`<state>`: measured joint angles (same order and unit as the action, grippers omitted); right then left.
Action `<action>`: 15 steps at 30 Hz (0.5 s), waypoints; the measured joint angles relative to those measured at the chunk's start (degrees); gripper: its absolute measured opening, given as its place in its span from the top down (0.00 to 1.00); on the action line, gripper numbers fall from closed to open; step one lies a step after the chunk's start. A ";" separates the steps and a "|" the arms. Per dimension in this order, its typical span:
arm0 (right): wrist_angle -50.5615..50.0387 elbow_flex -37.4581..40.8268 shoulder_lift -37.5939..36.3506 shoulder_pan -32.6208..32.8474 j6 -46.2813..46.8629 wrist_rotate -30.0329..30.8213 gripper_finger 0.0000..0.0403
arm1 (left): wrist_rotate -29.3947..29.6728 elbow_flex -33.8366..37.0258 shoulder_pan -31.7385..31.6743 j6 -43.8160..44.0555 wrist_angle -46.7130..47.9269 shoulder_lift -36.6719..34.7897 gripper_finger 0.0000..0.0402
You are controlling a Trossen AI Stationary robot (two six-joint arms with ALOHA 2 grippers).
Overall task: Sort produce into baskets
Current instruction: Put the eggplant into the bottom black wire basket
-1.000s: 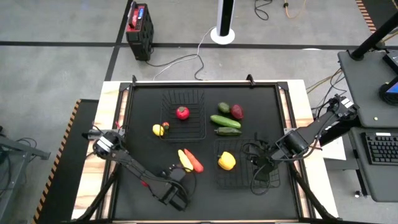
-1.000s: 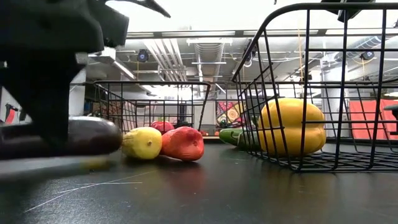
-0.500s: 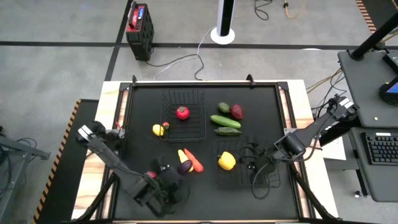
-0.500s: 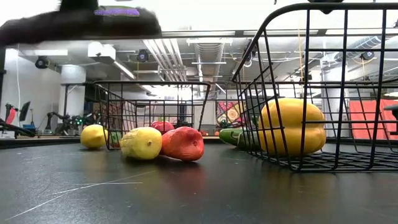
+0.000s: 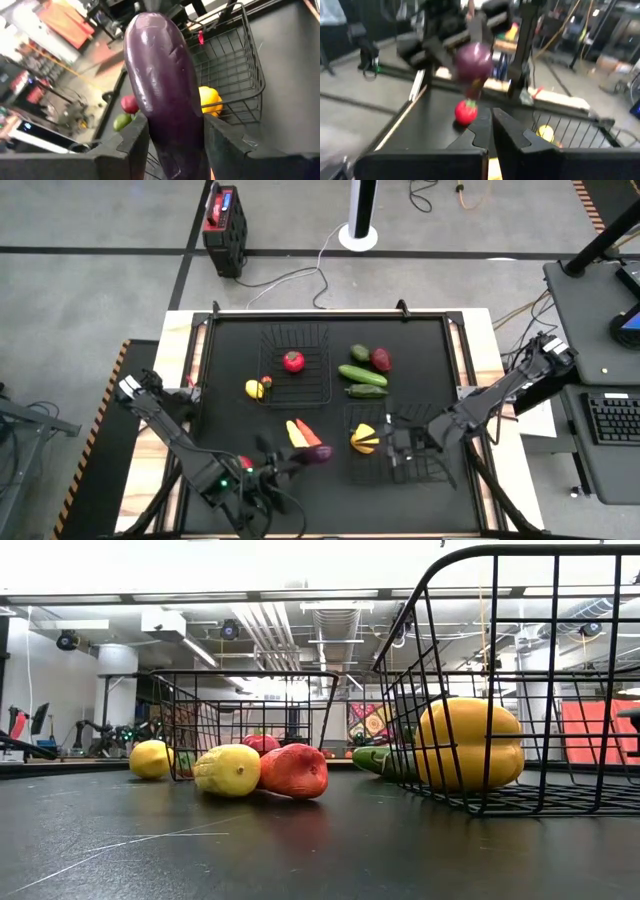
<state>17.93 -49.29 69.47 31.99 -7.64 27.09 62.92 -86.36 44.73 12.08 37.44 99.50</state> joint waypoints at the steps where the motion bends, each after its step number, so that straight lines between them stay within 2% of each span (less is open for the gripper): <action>1: 2.87 0.96 0.00 0.00 -1.07 -0.01 0.97 | 0.36 0.58 0.00 -1.64 -1.39 0.00 0.63; 4: 8.67 3.40 0.00 0.00 -2.82 -0.05 0.97 | 0.60 3.26 0.02 -4.46 -7.01 -0.42 0.63; 8: 9.75 4.45 0.00 0.00 -2.62 -0.11 0.97 | -2.09 9.02 -0.30 -10.30 -19.33 -2.09 0.63; 11: 9.86 4.45 0.00 -0.02 -1.69 -1.88 0.94 | -8.29 15.14 -1.30 -18.86 -35.57 -4.01 0.63; 15: 10.10 4.45 0.00 -0.02 -0.72 -3.54 0.83 | -16.47 24.55 -3.67 -29.82 -59.53 -6.24 0.63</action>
<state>28.04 -44.84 69.47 31.97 -8.35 23.55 46.45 -61.81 41.06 -17.74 -22.09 93.26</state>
